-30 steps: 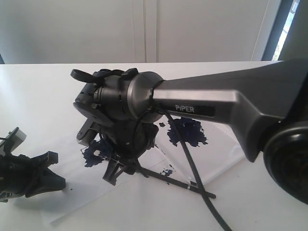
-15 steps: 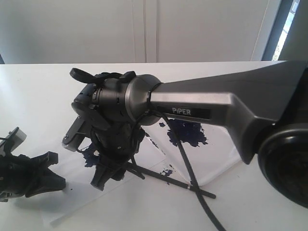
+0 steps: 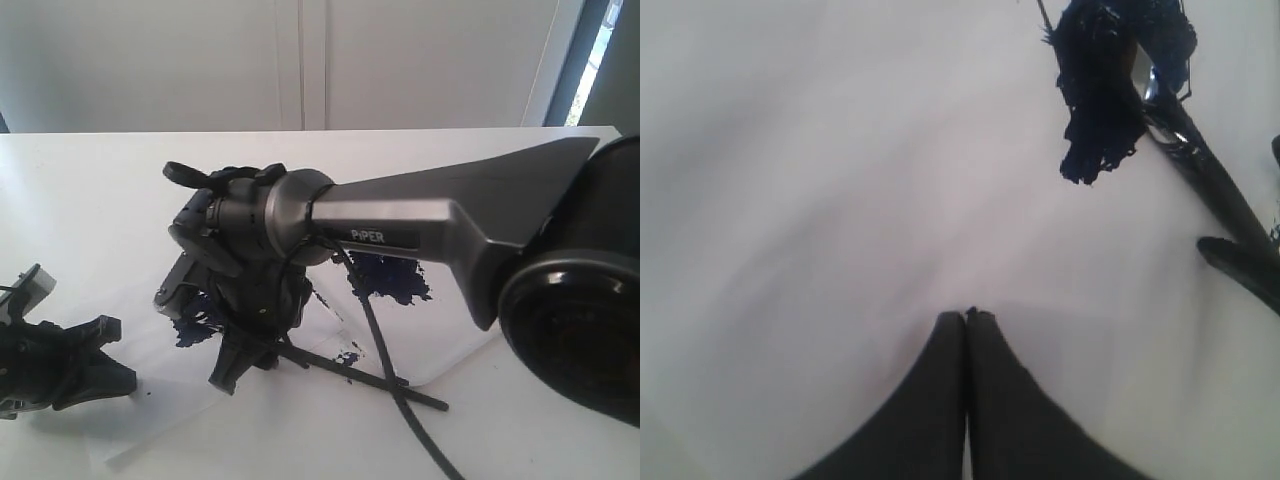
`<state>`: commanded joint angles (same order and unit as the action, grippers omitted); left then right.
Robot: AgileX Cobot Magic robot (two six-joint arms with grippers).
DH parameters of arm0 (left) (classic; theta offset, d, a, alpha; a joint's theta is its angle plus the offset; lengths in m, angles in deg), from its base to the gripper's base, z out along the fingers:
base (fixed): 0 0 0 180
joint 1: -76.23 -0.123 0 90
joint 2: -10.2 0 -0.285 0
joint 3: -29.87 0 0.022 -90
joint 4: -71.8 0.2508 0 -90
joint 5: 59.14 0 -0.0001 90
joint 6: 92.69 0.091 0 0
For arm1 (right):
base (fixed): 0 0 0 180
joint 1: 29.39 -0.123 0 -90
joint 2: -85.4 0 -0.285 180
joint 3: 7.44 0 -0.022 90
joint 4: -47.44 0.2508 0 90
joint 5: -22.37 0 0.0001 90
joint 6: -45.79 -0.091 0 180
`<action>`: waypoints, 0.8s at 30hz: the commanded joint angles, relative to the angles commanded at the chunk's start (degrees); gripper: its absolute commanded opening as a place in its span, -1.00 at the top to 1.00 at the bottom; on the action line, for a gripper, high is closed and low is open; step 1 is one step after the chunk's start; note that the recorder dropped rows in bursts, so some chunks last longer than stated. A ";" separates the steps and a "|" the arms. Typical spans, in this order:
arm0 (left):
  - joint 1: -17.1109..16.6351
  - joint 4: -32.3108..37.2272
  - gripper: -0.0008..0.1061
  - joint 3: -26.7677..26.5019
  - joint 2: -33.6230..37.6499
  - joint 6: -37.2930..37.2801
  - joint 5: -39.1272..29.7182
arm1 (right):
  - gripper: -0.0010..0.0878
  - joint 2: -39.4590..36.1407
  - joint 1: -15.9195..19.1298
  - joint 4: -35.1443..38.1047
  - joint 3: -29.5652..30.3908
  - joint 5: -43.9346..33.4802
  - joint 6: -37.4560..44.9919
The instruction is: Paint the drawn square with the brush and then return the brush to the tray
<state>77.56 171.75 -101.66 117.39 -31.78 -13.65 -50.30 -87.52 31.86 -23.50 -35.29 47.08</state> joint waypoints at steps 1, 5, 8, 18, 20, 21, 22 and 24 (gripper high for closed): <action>0.00 0.00 0.99 0.00 0.00 0.16 0.00 | 0.07 -0.14 0.48 0.86 0.61 0.00 0.00; 0.00 0.00 0.99 0.00 0.00 0.47 0.00 | 0.37 -1.24 0.94 2.84 3.27 0.64 0.55; 0.00 0.00 0.99 0.00 0.00 0.66 0.00 | 0.68 -1.45 0.94 3.20 5.51 1.99 1.10; 0.00 0.00 0.99 0.00 0.00 0.82 -0.24 | 0.98 2.17 0.82 4.56 6.57 3.91 1.10; 0.00 0.00 0.99 0.00 0.00 1.06 -0.51 | 0.98 5.51 0.41 5.05 6.57 5.49 1.10; 0.00 0.00 0.99 0.00 0.00 1.06 -0.51 | 0.98 6.53 0.28 5.23 6.57 5.49 1.10; 0.00 0.00 0.99 0.00 0.00 1.72 -0.51 | 0.98 8.92 0.03 5.23 6.57 5.58 -0.05; 0.00 0.00 0.99 0.00 0.00 2.63 -0.51 | 0.98 11.78 -0.06 5.23 6.57 5.75 -0.18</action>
<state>77.56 171.75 -101.66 117.39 -29.16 -14.16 -38.52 -87.58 37.08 -16.93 -29.53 46.89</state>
